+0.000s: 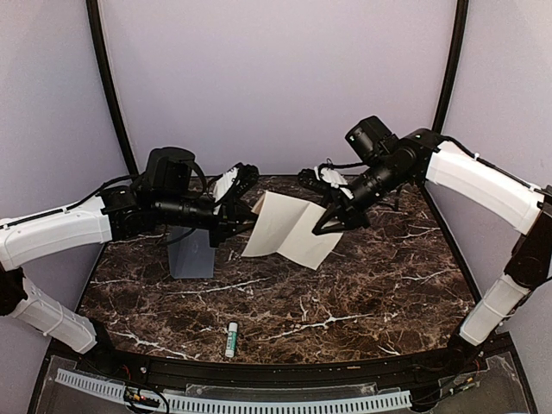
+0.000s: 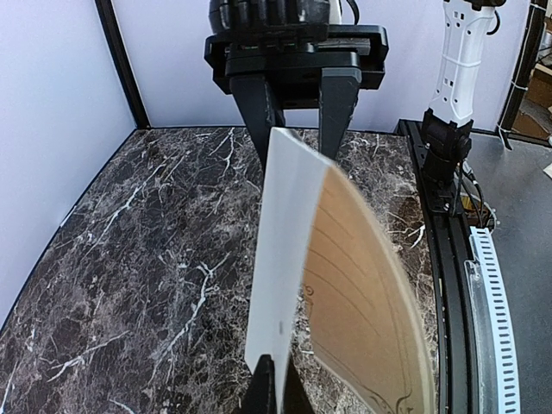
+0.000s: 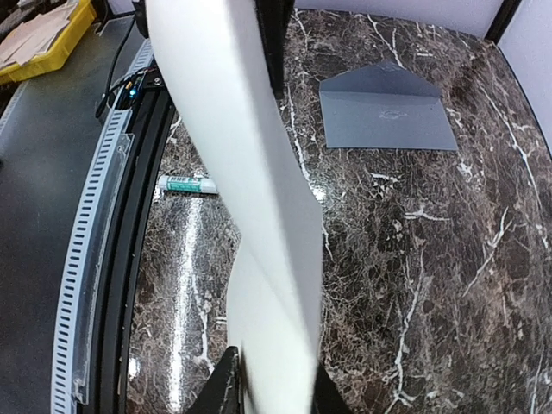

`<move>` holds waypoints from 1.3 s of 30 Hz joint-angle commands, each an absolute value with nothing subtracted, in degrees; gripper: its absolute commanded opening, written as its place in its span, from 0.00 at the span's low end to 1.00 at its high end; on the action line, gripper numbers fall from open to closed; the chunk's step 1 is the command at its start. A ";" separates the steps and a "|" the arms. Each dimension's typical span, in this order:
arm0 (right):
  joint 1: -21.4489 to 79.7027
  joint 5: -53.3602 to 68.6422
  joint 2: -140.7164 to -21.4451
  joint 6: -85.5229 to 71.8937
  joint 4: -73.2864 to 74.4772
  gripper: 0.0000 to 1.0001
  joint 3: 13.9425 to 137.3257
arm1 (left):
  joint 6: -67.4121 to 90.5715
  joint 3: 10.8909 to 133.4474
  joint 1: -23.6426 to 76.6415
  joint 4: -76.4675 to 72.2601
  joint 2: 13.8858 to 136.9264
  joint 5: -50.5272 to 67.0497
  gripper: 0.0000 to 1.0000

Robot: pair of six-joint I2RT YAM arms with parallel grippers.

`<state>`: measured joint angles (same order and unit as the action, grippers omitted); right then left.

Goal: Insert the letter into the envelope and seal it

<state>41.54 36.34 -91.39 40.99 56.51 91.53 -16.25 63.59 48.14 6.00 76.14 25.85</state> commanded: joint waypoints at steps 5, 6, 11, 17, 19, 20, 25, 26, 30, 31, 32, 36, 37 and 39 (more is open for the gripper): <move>41.98 36.01 -91.09 37.93 55.00 0.05 91.15 | -16.31 63.20 48.32 5.15 74.62 25.59 0.00; 42.01 35.79 -90.98 37.58 54.75 0.03 91.08 | -16.34 63.20 48.33 5.18 74.40 25.58 0.00; 42.01 33.36 -89.63 37.52 53.82 0.00 90.32 | -17.74 63.93 48.29 7.84 71.90 25.58 0.33; 41.92 30.81 -87.33 39.38 53.25 0.00 88.86 | -19.38 62.57 47.14 7.80 66.43 18.39 0.57; 41.88 30.44 -86.72 40.07 53.18 0.00 88.50 | -17.35 61.70 45.67 5.42 65.59 16.04 0.65; 41.92 30.91 -86.47 40.60 53.44 0.00 88.49 | -15.15 61.72 45.12 4.91 65.66 16.32 0.66; 42.48 34.01 -86.84 41.49 54.84 0.00 89.45 | -7.62 63.68 43.09 3.76 70.87 22.89 0.66; 42.60 34.28 -87.08 41.68 55.22 0.00 89.80 | -6.93 64.37 43.08 3.75 71.74 24.36 0.64; 42.88 36.03 -88.25 41.92 56.75 0.00 92.01 | -3.42 64.90 43.11 1.21 76.44 33.22 0.62; 43.01 36.64 -88.42 41.81 57.05 0.00 92.61 | -2.52 64.62 43.12 0.69 76.72 35.79 0.62; 43.06 37.15 -88.63 41.65 57.06 0.00 93.16 | -2.19 63.94 43.18 -1.76 77.10 36.79 0.62; 44.19 38.13 -89.92 41.22 57.29 0.00 95.30 | -1.86 62.58 44.99 -4.21 78.09 40.37 0.62; 44.51 38.14 -90.39 41.22 57.34 0.00 95.68 | -2.14 62.54 45.30 -4.26 78.33 41.25 0.61; 45.45 38.21 -91.48 41.22 57.38 0.00 96.62 | -2.24 62.56 46.26 -4.42 79.10 42.54 0.59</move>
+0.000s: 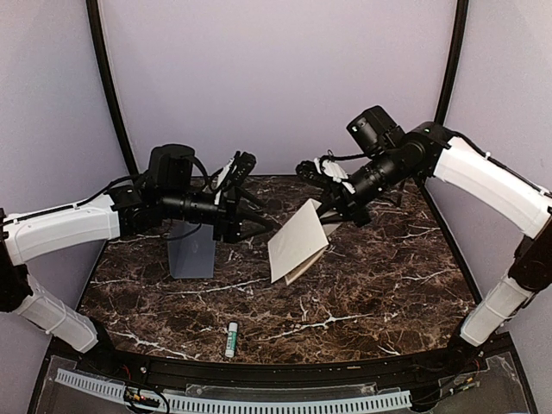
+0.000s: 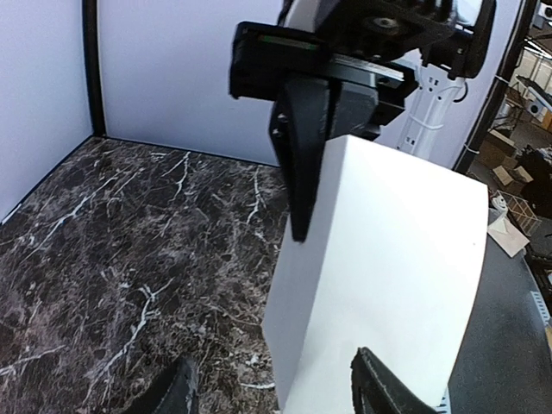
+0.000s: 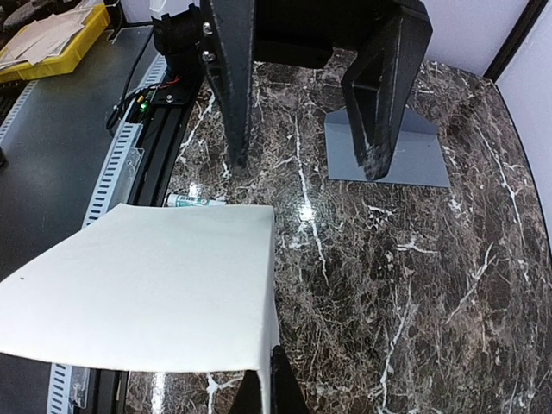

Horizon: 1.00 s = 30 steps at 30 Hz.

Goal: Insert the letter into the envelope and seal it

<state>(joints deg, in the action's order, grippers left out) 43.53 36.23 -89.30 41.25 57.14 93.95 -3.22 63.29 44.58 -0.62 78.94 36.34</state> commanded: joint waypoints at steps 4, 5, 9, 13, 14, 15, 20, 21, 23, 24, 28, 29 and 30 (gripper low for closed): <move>47.51 39.02 -94.09 40.92 58.06 0.00 99.24 | -2.32 62.77 47.46 -4.46 80.43 44.40 0.52; 47.87 39.22 -94.69 40.77 58.39 0.00 100.15 | -2.51 62.81 47.70 -4.19 80.62 44.74 0.50; 48.55 39.85 -96.42 39.97 58.60 0.00 102.85 | -3.30 63.28 48.12 -3.00 81.02 46.10 0.41; 48.60 40.08 -96.75 39.65 58.60 0.00 103.71 | -3.13 63.70 48.24 -2.48 81.07 46.13 0.36; 48.60 40.22 -96.72 39.64 58.72 0.00 103.71 | -3.02 63.76 48.25 -2.46 81.04 46.23 0.34; 48.67 40.37 -96.71 39.57 58.72 0.00 103.64 | -2.84 63.78 48.25 -2.51 81.08 46.60 0.33; 48.69 39.84 -95.90 38.99 58.35 0.01 102.55 | -2.06 64.23 48.25 -2.60 81.94 47.89 0.14; 48.69 39.74 -95.66 38.87 58.20 0.02 102.37 | -1.77 64.42 48.25 -2.53 82.10 47.81 0.11; 48.69 39.45 -95.02 38.64 57.85 0.05 101.86 | -1.40 64.42 48.23 -2.61 82.51 47.52 0.05; 48.69 39.03 -94.82 38.49 57.86 0.08 101.72 | -1.36 64.42 48.25 -2.70 82.59 47.66 0.04; 46.48 34.26 -92.20 37.30 57.15 0.27 100.84 | -1.04 64.20 48.12 -3.41 82.36 47.92 0.01; 44.87 35.00 -91.37 36.97 56.98 0.32 100.62 | -1.05 64.10 48.14 -3.56 82.18 47.87 0.01; 42.64 36.37 -90.52 36.59 57.10 0.37 100.56 | -1.10 64.09 48.16 -3.58 82.09 47.65 0.01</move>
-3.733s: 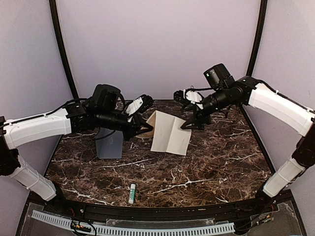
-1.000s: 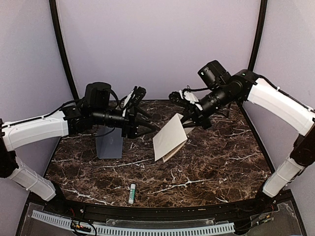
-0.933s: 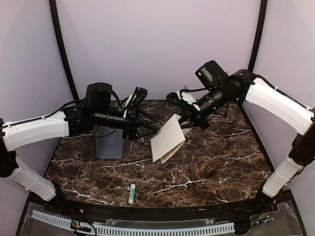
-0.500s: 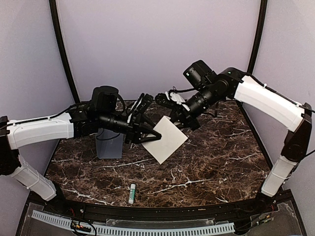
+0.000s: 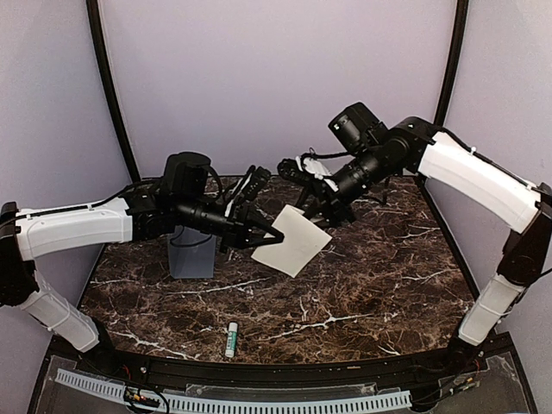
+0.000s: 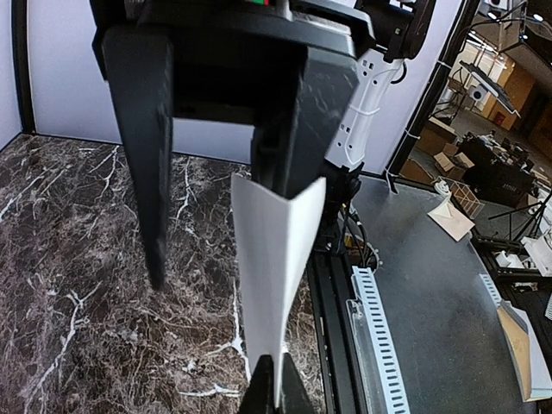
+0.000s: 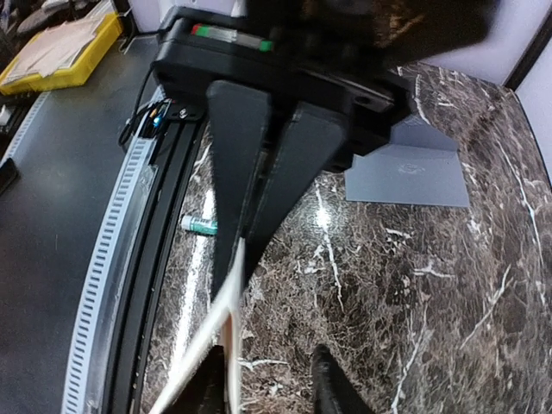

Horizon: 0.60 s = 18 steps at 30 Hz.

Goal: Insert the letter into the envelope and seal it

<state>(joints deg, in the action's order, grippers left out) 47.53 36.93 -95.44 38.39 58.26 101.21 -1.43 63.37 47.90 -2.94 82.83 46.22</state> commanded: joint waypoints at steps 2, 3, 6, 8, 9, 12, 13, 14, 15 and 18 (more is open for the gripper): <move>38.51 39.54 -88.76 35.73 57.55 0.43 100.59 | -1.24 64.03 48.15 -3.75 81.73 47.02 0.01; 36.55 41.36 -87.77 35.23 57.72 0.46 100.35 | -1.19 63.96 48.16 -4.32 81.43 46.71 0.01; 31.49 46.73 -83.51 31.43 54.25 0.57 97.57 | 1.71 63.87 48.16 -6.84 80.99 44.52 0.02; 28.56 49.41 -79.22 25.50 48.78 0.72 91.84 | 5.17 64.24 48.25 -9.66 80.88 40.09 0.06; 27.60 50.55 -77.36 23.77 45.94 0.78 88.99 | 6.28 64.69 48.49 -10.63 80.97 37.85 0.05; 25.79 53.02 -72.66 20.72 38.98 0.88 80.93 | 11.17 65.20 48.71 -15.01 81.16 29.77 0.02; 25.32 53.45 -71.56 19.59 36.69 0.89 78.33 | 12.79 65.01 48.94 -18.34 81.35 28.29 0.02; 25.17 53.85 -71.39 18.96 35.33 0.90 76.64 | 13.65 64.98 49.24 -21.50 81.86 27.90 0.01; 25.11 54.25 -71.51 18.60 34.73 0.89 75.54 | 15.54 64.92 49.36 -23.10 82.20 27.52 0.01; 25.03 55.29 -71.81 15.52 31.04 0.89 72.69 | 20.82 64.18 49.89 -32.79 84.51 27.20 0.00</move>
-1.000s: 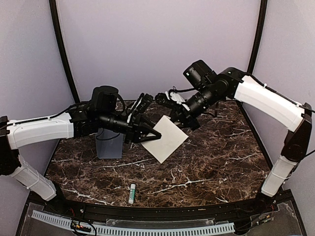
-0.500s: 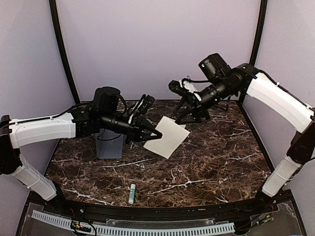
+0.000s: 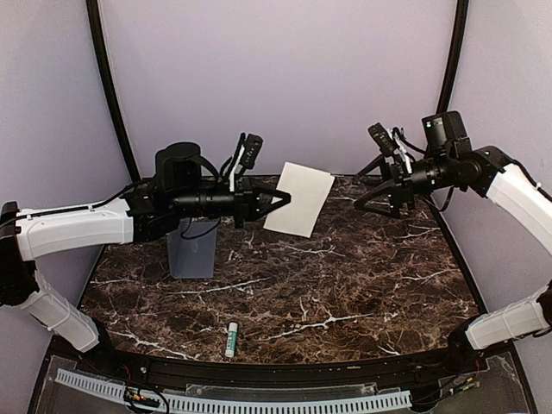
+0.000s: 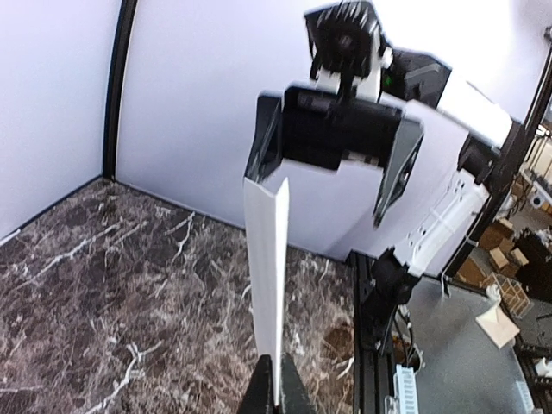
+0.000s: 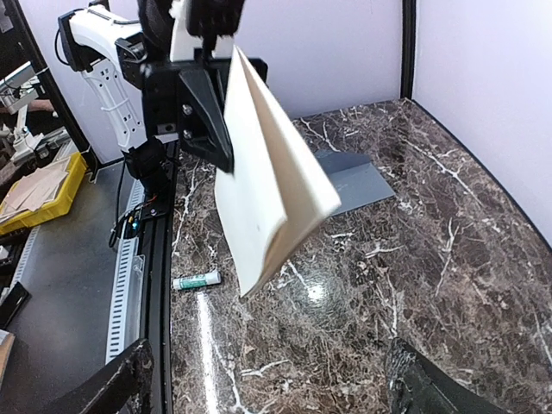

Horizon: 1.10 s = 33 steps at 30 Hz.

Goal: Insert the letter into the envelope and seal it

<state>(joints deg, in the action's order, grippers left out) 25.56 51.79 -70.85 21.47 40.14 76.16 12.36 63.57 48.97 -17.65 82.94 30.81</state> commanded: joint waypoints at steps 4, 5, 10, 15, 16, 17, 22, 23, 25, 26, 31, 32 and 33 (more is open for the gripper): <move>25.04 60.14 -73.50 12.18 27.67 0.88 72.13 | 27.15 62.50 51.20 -44.22 87.90 26.45 0.00; 25.03 61.78 -74.03 11.20 26.85 0.87 72.23 | 28.80 62.47 51.35 -45.58 88.60 26.78 0.00; 25.38 69.74 -77.45 5.27 22.80 0.84 74.41 | 35.76 62.66 51.59 -54.38 92.83 29.15 0.00; 26.01 72.47 -79.95 2.68 20.88 0.74 76.01 | 37.78 62.46 51.57 -57.86 94.09 28.45 0.00; 26.06 73.03 -80.30 1.84 19.96 0.71 75.69 | 38.01 62.37 51.58 -58.29 94.20 28.27 0.00; 26.10 73.38 -80.61 1.17 19.20 0.69 75.41 | 38.12 62.30 51.59 -59.20 94.43 28.24 0.00; 26.19 75.12 -81.42 0.00 16.81 0.42 74.45 | 39.46 62.07 51.59 -59.99 95.04 27.62 0.00; 26.19 75.29 -81.40 0.00 16.45 0.38 74.38 | 39.55 62.06 51.59 -59.73 95.06 27.78 0.00; 26.19 75.22 -81.11 -1.40 15.51 0.31 74.12 | 39.57 62.00 51.59 -59.34 94.97 27.93 0.00; 26.19 75.11 -81.08 -1.57 15.24 0.23 74.04 | 39.52 61.75 51.64 -59.29 94.91 27.94 0.00; 26.10 73.85 -81.10 2.64 19.03 0.00 74.53 | 38.55 61.21 51.67 -56.46 94.12 27.45 0.07; 26.17 73.19 -80.93 4.45 20.84 0.00 74.56 | 38.22 61.32 51.63 -53.73 93.56 27.48 0.12; 26.18 72.77 -80.76 6.58 22.71 0.00 74.54 | 37.17 61.76 51.61 -51.78 93.27 27.66 0.23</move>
